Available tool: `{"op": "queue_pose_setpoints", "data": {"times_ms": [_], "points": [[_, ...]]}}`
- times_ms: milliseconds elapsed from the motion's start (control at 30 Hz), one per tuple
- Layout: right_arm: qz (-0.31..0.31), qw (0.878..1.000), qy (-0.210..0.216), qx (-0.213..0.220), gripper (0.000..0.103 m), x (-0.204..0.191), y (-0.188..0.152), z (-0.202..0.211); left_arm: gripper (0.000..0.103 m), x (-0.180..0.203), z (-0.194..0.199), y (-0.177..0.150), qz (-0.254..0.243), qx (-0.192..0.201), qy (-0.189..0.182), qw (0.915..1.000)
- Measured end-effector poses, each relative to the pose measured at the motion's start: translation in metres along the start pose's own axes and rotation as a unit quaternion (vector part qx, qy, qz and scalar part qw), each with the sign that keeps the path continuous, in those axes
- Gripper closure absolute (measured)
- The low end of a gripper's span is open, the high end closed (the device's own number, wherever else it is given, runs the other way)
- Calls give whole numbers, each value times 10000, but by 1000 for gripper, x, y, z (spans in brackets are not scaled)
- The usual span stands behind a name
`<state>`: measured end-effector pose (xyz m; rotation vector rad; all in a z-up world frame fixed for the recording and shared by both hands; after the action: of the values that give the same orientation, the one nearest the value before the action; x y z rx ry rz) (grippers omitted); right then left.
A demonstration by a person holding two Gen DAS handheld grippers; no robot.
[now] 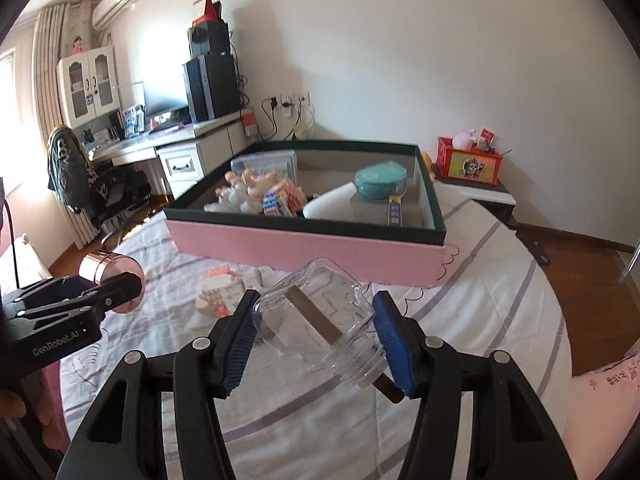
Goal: Organize rigid objects
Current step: 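Carry the canister and glass bottle over the pink box with both grippers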
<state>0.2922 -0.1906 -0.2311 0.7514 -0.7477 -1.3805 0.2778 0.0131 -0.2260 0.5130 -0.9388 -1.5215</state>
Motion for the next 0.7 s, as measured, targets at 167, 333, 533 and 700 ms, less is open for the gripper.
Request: {"op": "queue_pose_setpoints", "data": {"times_ms": [167, 333, 533, 700], "points": [[-12, 9976, -22, 698, 44, -12, 15, 50, 48, 28, 47, 13, -270, 586, -24, 9979], [110, 9944, -157, 1038, 44, -21, 25, 89, 47, 45, 87, 20, -428, 950, 55, 9945], [117, 9906, -192, 1349, 44, -24, 30, 127, 47, 58, 123, 23, -568, 1203, 33, 9911], [126, 9867, -198, 1606, 44, -26, 31, 157, 47, 66, 150, 24, -630, 1414, 19, 9879]]}}
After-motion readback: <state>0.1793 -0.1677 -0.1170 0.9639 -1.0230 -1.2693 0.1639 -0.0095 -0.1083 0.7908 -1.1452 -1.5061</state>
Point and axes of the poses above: each gripper's, at about its wrist camera, not at the fingertips, and z roughly against the way its jaws point, x to its right, y to its top, the point moved 3 cm from there along -z, roughly the way its jaws point, and after that the axes turned 12 degrees about -y, right-handed, at the moved point
